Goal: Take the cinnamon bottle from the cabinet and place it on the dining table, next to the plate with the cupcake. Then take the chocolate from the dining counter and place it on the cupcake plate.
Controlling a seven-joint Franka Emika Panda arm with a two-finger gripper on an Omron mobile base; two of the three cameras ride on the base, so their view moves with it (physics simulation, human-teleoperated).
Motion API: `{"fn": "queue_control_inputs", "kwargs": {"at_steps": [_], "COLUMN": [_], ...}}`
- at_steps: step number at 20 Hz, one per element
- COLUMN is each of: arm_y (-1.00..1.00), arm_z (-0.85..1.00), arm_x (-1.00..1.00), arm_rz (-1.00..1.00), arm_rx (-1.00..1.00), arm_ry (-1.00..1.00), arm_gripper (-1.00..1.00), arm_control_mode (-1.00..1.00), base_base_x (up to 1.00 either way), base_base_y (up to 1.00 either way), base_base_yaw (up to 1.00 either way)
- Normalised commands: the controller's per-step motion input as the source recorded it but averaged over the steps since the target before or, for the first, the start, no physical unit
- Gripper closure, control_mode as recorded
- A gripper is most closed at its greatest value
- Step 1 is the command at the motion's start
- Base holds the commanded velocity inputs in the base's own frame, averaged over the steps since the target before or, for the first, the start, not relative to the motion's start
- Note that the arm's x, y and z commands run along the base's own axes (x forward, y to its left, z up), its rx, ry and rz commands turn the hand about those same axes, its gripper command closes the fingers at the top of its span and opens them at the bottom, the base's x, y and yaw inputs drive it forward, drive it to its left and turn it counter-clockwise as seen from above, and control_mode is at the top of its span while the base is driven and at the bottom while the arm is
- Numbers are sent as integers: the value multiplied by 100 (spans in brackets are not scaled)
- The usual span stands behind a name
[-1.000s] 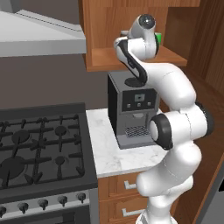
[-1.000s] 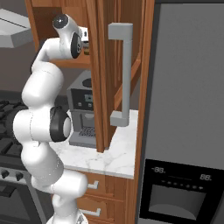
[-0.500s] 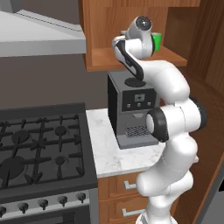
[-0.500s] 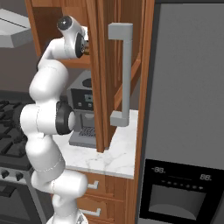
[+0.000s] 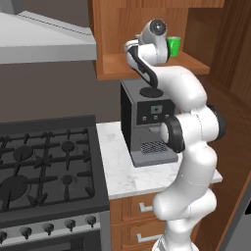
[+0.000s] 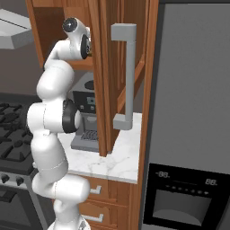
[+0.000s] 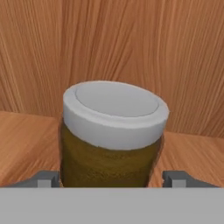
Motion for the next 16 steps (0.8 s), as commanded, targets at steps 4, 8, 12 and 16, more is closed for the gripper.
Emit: {"fn": "queue_control_inputs", "kwargs": {"at_steps": [4, 8, 12, 16], "arm_y": [0, 3, 18, 22], "arm_z": [-1, 0, -3, -16], "arm_x": [29, -6, -87, -100], "arm_rz": [0, 0, 3, 5], "arm_rx": [0, 0, 0, 0], "arm_ry": [0, 0, 0, 0], "arm_gripper": [100, 100, 100, 100], "arm_control_mode": [-100, -100, -100, -100], "base_base_x": [0, 0, 0, 0], "base_base_y": [0, 0, 0, 0], "base_base_yaw": [0, 0, 0, 0]}}
